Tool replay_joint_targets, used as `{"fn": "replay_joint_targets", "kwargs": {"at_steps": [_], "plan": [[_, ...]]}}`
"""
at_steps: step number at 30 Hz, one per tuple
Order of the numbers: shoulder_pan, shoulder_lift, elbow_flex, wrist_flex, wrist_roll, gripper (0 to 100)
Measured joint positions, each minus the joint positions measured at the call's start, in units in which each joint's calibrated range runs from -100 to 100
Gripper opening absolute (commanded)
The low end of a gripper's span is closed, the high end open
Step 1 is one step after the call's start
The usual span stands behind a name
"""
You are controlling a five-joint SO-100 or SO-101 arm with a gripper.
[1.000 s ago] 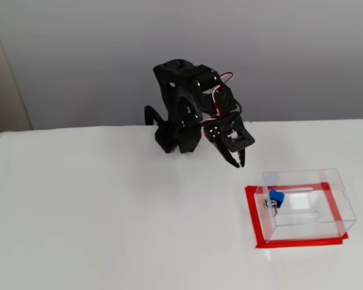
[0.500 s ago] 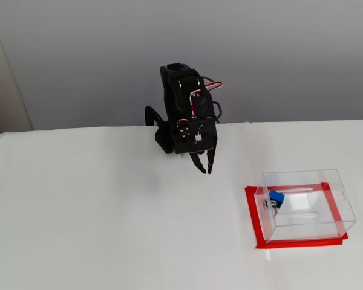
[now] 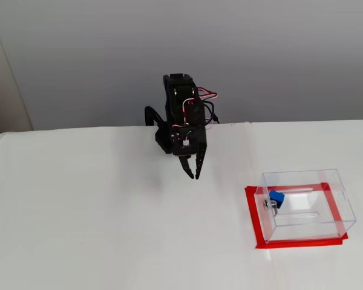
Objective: Pick the blue lego brick and place it into the transparent box
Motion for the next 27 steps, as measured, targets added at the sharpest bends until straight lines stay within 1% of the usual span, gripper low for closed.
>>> {"fn": "replay_joint_targets", "kwargs": {"at_steps": [4, 8, 12, 21, 27], "plan": [[0.0, -4.9, 5.2, 0.0, 0.0, 1], [0.2, -5.0, 8.0, 0.0, 0.1, 1], [1.7, -5.1, 11.5, -1.8, 1.6, 1], [8.5, -5.1, 21.9, -11.8, 3.6, 1], [10.0, -5.1, 26.0, -17.4, 3.7, 1]]}}
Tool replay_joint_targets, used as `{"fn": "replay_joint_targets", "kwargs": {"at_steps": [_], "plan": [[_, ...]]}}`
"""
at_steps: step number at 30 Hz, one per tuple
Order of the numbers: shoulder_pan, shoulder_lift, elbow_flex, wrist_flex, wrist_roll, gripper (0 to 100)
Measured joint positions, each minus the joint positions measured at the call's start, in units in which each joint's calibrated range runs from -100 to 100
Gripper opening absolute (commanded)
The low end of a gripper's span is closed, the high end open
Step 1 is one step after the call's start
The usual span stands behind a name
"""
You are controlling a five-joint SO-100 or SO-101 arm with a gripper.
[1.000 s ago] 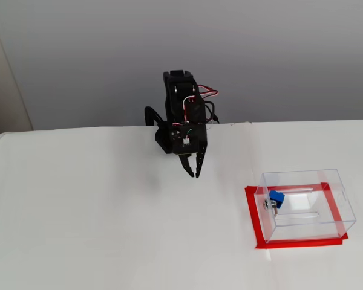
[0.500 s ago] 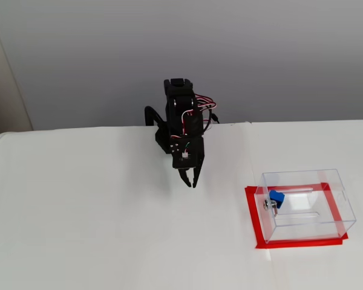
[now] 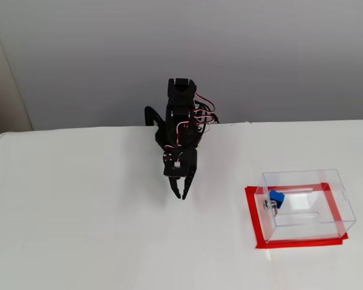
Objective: Pick the blue lego brick and place it into the transparent box
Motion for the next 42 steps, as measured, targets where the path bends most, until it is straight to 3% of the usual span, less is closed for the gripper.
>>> {"fn": "replay_joint_targets", "kwargs": {"at_steps": [9, 17, 27, 42], "plan": [[0.0, 0.0, 1.6, -0.3, 0.0, 1], [2.2, 0.0, 1.6, 6.3, 0.0, 1], [2.1, 0.0, 1.6, 6.3, 3.9, 1], [2.1, 0.0, 1.6, 6.3, 4.2, 1]]}}
